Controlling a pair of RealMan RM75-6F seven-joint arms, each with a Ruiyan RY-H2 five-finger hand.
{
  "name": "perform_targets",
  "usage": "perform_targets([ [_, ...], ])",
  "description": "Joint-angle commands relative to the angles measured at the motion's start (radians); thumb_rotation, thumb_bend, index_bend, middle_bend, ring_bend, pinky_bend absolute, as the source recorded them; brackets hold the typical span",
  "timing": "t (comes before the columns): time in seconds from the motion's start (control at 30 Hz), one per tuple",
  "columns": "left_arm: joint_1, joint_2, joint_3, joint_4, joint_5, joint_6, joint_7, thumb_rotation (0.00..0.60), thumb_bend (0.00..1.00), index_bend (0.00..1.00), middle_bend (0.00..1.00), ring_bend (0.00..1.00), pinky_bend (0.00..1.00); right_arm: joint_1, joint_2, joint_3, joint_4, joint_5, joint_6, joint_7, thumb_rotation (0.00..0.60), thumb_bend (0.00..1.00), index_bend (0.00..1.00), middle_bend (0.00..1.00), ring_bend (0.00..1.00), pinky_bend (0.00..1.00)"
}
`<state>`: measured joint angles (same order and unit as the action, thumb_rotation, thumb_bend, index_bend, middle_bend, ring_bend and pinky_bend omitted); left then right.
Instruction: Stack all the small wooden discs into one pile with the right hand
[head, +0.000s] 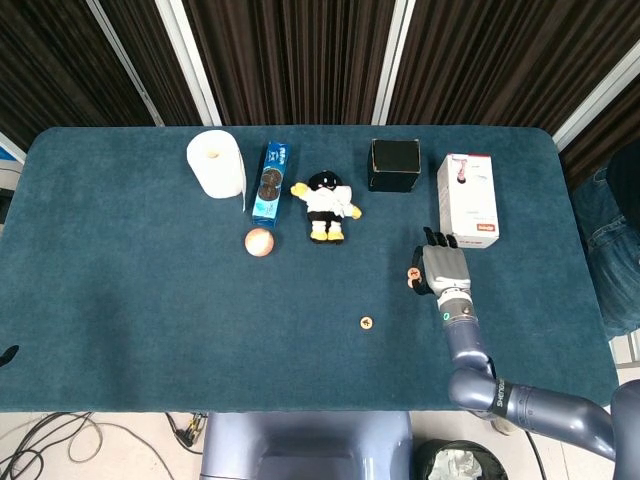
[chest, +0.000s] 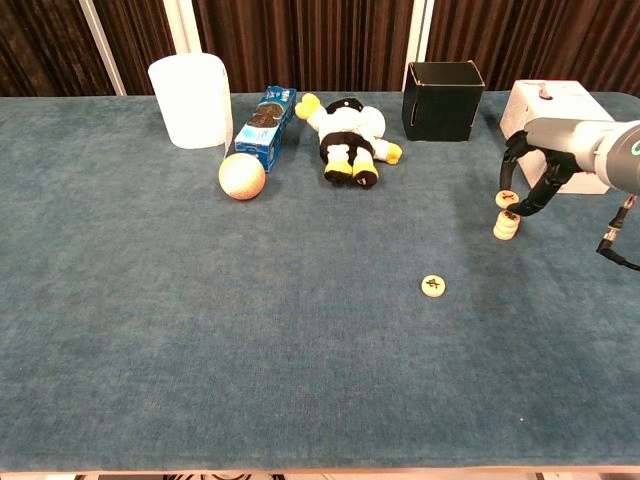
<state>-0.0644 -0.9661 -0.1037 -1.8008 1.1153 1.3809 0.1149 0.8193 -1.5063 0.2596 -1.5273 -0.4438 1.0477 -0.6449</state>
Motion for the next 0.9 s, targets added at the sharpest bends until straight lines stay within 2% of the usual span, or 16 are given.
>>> perform_targets([
  [0.03,0.000,0.000,0.000,0.000,0.000,-0.001,0.001,0.600,0.15,0.08,0.00,0.00,0.02,-0.001,-0.001,-0.006,0.005,0.001,-0.002,0.002,0.600,0.41,0.51,0.00,0.00,0.00],
  [0.9,-0.001,0.000,0.000,-0.002,-0.003,-0.001,0.003,0.600,0.15,0.08,0.00,0.00,0.02,-0.006,-0.019,-0.026,0.043,-0.005,-0.012,0.024,0.600,0.41,0.49,0.00,0.00,0.00],
])
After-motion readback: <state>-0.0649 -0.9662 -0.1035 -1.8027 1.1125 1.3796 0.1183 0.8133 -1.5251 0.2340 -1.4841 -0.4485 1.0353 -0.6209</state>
